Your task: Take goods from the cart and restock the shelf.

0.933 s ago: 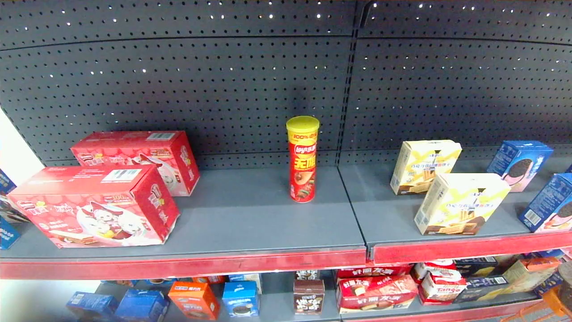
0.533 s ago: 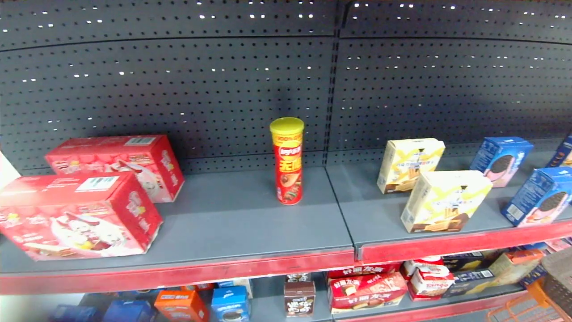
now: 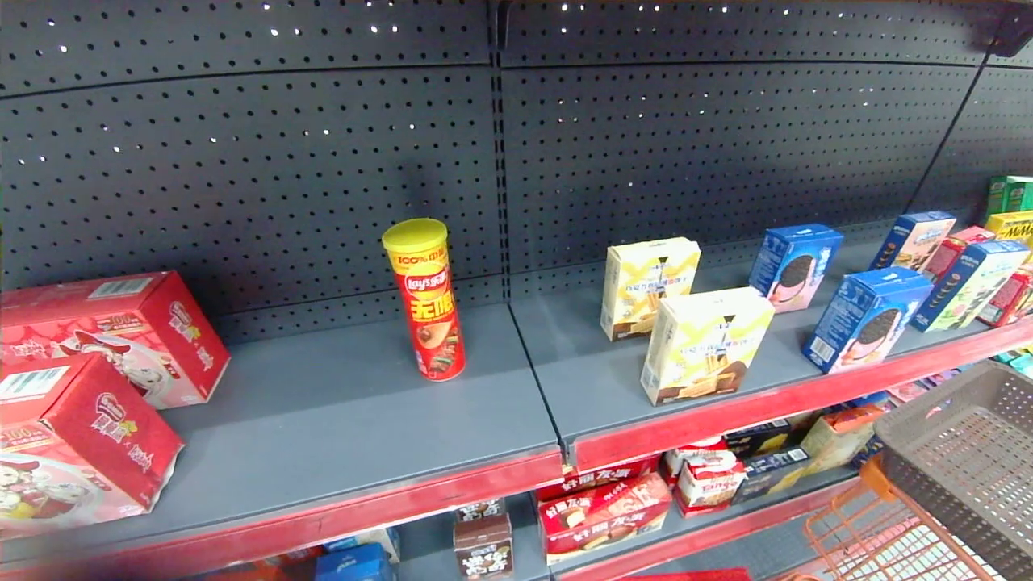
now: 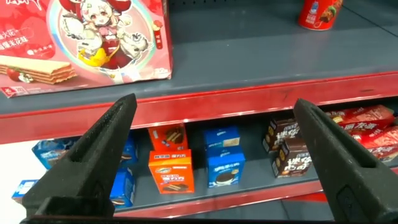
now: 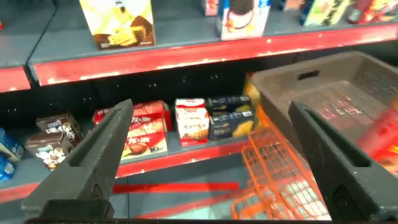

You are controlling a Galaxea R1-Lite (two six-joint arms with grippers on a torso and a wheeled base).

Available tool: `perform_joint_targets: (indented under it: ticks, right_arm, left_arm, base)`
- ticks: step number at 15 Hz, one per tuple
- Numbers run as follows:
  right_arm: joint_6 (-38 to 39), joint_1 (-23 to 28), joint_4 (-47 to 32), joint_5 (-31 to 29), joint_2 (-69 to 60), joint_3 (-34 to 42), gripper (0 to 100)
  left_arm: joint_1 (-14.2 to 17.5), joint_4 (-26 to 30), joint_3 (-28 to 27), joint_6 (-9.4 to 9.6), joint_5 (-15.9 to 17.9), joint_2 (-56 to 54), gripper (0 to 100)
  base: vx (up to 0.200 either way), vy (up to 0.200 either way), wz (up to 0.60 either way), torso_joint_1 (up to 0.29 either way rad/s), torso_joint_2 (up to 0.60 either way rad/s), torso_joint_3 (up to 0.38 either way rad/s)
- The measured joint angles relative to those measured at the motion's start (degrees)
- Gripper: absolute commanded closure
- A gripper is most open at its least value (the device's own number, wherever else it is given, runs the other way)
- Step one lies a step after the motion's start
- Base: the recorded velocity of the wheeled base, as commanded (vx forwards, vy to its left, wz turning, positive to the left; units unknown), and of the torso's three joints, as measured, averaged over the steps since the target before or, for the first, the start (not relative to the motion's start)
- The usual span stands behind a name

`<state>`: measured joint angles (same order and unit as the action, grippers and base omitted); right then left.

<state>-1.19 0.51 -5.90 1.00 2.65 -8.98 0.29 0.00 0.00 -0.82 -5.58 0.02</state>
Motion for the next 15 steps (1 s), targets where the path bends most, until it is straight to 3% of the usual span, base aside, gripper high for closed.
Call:
perform_joint_targets:
  ticks: [3, 11, 15]
  right_arm:
    - [-0.57, 1.83, -9.16, -4.58, 1.56, -6.11, 0]
    - [-1.07, 2.51, -9.73, -5.95, 1.65, -6.83, 0]
    - [-1.04, 2.44, -9.89, -5.75, 1.71, -7.08, 0]
  left_arm:
    - [0.01, 0.00, 0.00, 0.00, -0.02, 0.00, 0]
    - [0.04, 0.00, 0.00, 0.00, -0.02, 0.00, 0]
    - [0.04, 0.00, 0.00, 0.00, 0.00, 0.02, 0]
  base:
    - [0.000, 0.000, -0.40, 0.002, 0.00, 0.002]
    - [0.000, 0.000, -0.60, 0.002, 0.00, 0.006]
    - [0.000, 0.000, 0.00, 0.000, 0.00, 0.000]
